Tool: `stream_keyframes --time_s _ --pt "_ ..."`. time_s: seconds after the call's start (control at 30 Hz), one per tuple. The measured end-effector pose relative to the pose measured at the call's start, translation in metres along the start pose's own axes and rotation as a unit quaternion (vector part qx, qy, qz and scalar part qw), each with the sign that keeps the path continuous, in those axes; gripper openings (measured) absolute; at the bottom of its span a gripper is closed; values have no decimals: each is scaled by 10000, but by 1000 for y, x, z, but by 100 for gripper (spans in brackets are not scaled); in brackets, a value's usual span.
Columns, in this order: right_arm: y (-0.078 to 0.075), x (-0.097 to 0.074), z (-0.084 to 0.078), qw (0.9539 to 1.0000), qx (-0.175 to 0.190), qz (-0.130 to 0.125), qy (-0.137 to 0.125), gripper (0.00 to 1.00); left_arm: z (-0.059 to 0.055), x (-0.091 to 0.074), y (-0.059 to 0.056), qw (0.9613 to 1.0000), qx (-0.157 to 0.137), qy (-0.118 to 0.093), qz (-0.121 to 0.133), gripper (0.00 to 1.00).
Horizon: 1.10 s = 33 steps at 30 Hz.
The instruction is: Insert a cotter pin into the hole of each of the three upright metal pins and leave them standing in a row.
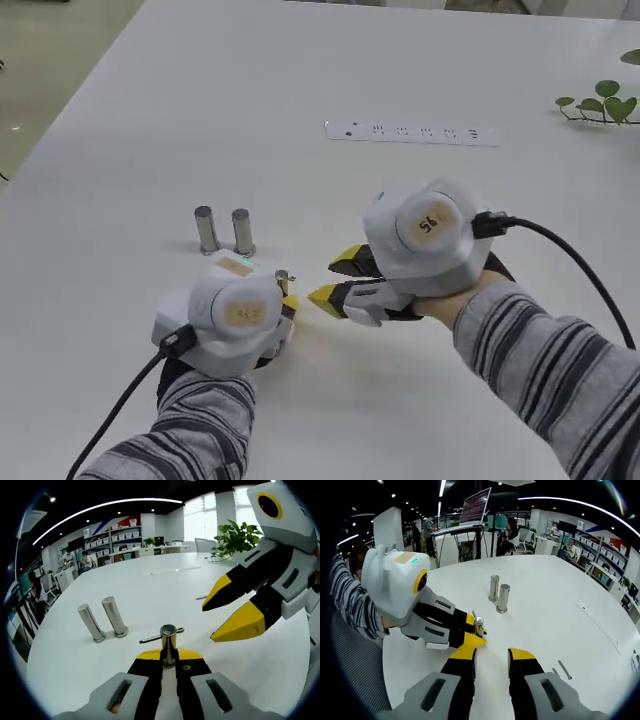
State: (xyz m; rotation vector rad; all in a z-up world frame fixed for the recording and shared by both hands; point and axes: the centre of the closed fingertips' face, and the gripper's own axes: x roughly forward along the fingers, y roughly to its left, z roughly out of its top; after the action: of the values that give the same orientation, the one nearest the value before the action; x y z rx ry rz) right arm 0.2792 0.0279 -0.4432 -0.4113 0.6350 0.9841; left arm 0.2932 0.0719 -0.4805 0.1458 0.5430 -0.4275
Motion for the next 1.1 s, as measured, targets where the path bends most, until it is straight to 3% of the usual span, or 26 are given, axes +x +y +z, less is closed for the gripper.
stream_keyframes --time_s 0.17,0.33,0.8,1.1 --pt "-3 -7 -6 9997 209 -100 -69 21 0 -1 9 9999 124 45 17 5" --pt "-4 -12 -8 9991 361 -164 -151 23 -1 -4 20 9999 -38 90 41 5" --pt "2 -17 -20 9990 415 -137 -131 27 1 -9 68 9995 -172 43 254 5" --pt "5 -17 -23 9987 456 -99 -189 30 -5 -9 78 9994 -166 127 282 5"
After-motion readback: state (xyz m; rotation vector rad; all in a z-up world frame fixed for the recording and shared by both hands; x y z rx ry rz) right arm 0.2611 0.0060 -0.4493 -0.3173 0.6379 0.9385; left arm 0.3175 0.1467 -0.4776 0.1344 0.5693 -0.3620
